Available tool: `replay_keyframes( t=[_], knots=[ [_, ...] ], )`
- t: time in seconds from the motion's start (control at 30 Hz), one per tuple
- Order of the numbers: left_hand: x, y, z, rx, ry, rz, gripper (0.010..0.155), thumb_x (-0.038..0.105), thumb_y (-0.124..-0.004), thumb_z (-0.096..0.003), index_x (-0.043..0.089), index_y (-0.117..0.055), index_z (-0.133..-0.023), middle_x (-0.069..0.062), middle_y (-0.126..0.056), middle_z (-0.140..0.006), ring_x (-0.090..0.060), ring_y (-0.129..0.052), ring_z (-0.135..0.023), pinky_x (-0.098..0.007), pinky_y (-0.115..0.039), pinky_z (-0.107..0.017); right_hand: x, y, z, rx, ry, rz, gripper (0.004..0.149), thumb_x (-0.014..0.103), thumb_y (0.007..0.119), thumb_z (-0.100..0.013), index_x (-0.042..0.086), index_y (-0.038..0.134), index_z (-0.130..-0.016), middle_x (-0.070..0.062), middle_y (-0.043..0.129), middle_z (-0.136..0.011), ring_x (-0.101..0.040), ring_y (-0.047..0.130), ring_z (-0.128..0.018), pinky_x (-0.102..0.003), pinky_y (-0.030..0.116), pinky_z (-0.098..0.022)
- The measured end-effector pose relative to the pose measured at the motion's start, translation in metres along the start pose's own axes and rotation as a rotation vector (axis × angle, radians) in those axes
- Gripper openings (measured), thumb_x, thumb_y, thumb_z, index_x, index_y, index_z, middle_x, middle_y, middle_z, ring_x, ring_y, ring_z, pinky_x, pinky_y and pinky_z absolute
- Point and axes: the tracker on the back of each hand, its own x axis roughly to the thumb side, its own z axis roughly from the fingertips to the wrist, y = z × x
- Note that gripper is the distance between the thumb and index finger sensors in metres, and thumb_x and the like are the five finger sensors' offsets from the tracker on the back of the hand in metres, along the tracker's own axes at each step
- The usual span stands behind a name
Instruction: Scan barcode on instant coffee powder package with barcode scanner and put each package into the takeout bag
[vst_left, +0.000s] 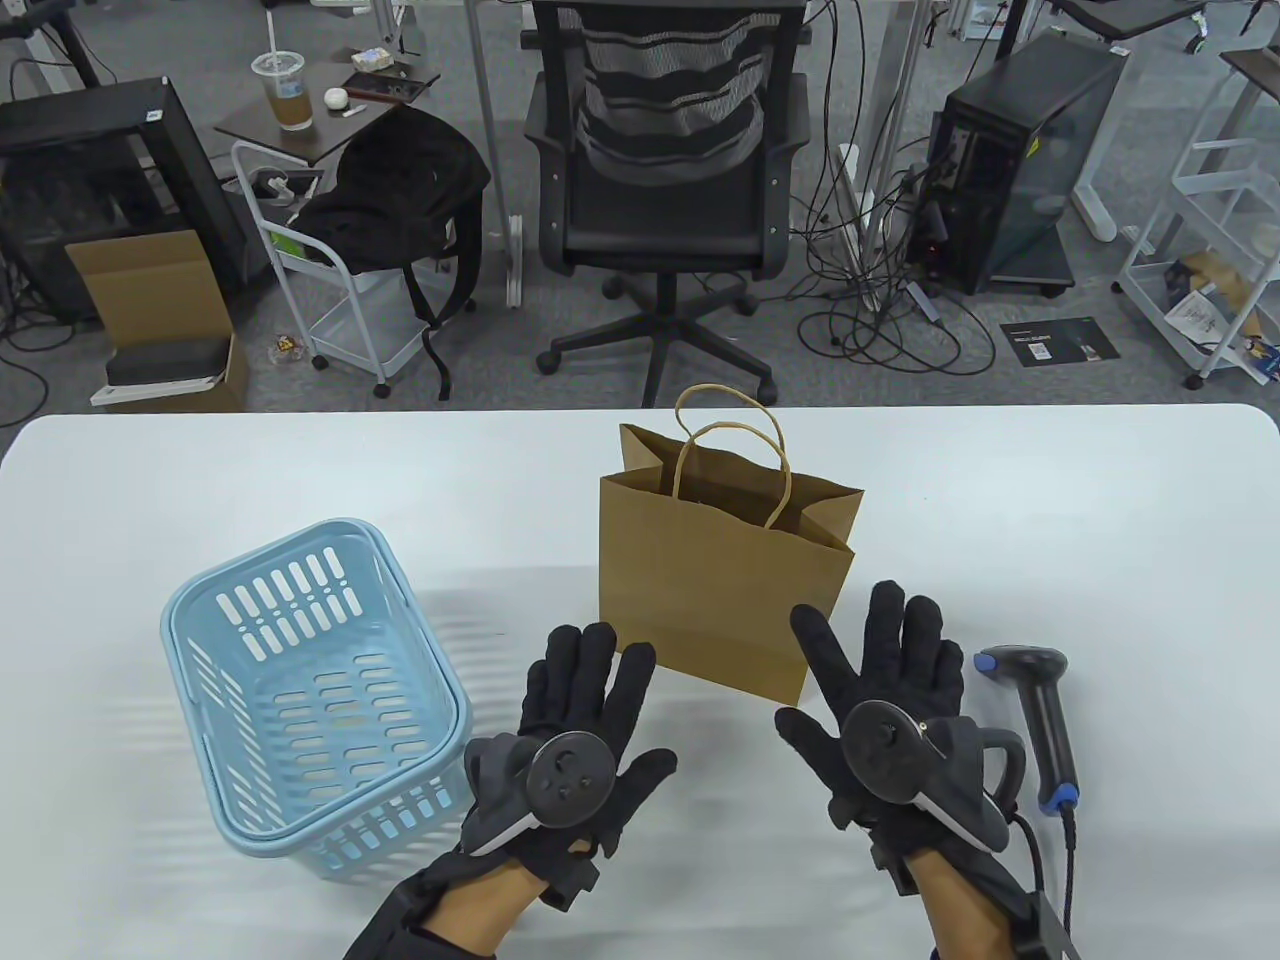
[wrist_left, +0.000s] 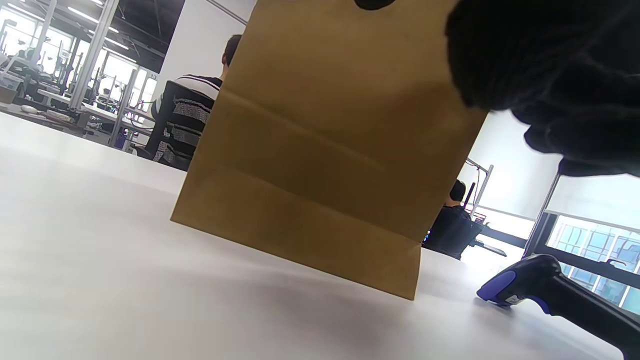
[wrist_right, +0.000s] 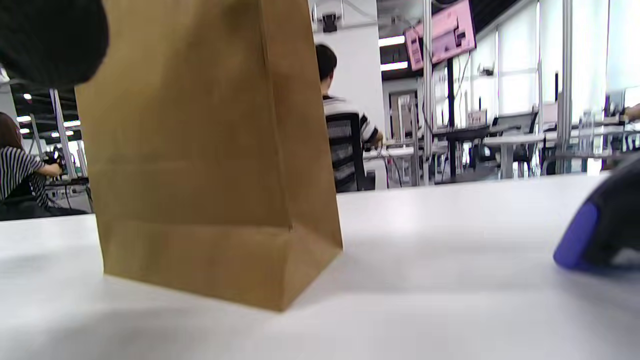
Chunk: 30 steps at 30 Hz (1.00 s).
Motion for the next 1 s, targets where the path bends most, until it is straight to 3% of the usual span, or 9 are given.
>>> replay_keyframes(
  t=[0.13, 0.3, 0.5, 1.0],
  knots=[
    [-0.001, -0.003, -0.001, -0.023, 0.007, -0.006, 0.093, 0.065, -0.071, -0.0454, 0.031, -0.018, -0.113, -0.008, -0.009, -0.120, -0.041, -0.002, -0.110, -0.058, -0.019, -0.079, -0.003, 0.016, -0.007, 0.094, 0.027, -0.016, 0.089, 0.076, 0.074, -0.046, 0.055, 0.014, -0.109, -0.020, 0.004, -0.121, -0.054, 0.020, -0.112, -0.069, 0.034, -0.080],
    [-0.003, -0.005, -0.001, -0.044, 0.015, -0.001, 0.093, 0.065, -0.071, -0.0454, 0.031, -0.018, -0.113, -0.008, -0.009, -0.120, -0.041, -0.002, -0.110, -0.057, -0.019, -0.079, -0.004, 0.029, -0.011, 0.109, 0.027, -0.015, 0.091, 0.076, 0.074, -0.046, 0.053, 0.013, -0.109, -0.016, 0.000, -0.121, -0.051, 0.015, -0.112, -0.067, 0.032, -0.080],
    [0.000, -0.006, 0.001, -0.046, 0.001, -0.005, 0.092, 0.065, -0.071, -0.0452, 0.031, -0.020, -0.114, -0.008, -0.011, -0.121, -0.041, -0.003, -0.110, -0.058, -0.020, -0.079, -0.006, 0.036, -0.013, 0.119, 0.036, -0.040, 0.091, 0.076, 0.073, -0.046, 0.053, 0.012, -0.110, -0.012, -0.014, -0.116, -0.050, 0.013, -0.112, -0.067, 0.030, -0.080],
    [0.001, -0.005, 0.001, -0.052, 0.003, 0.009, 0.091, 0.065, -0.072, -0.0452, 0.031, -0.023, -0.114, -0.008, -0.012, -0.121, -0.041, -0.004, -0.110, -0.058, -0.020, -0.079, -0.007, 0.043, -0.015, 0.149, 0.029, -0.108, 0.091, 0.076, 0.072, -0.046, 0.050, 0.013, -0.111, -0.015, -0.012, -0.117, -0.051, 0.017, -0.113, -0.067, 0.032, -0.080]
  ],
)
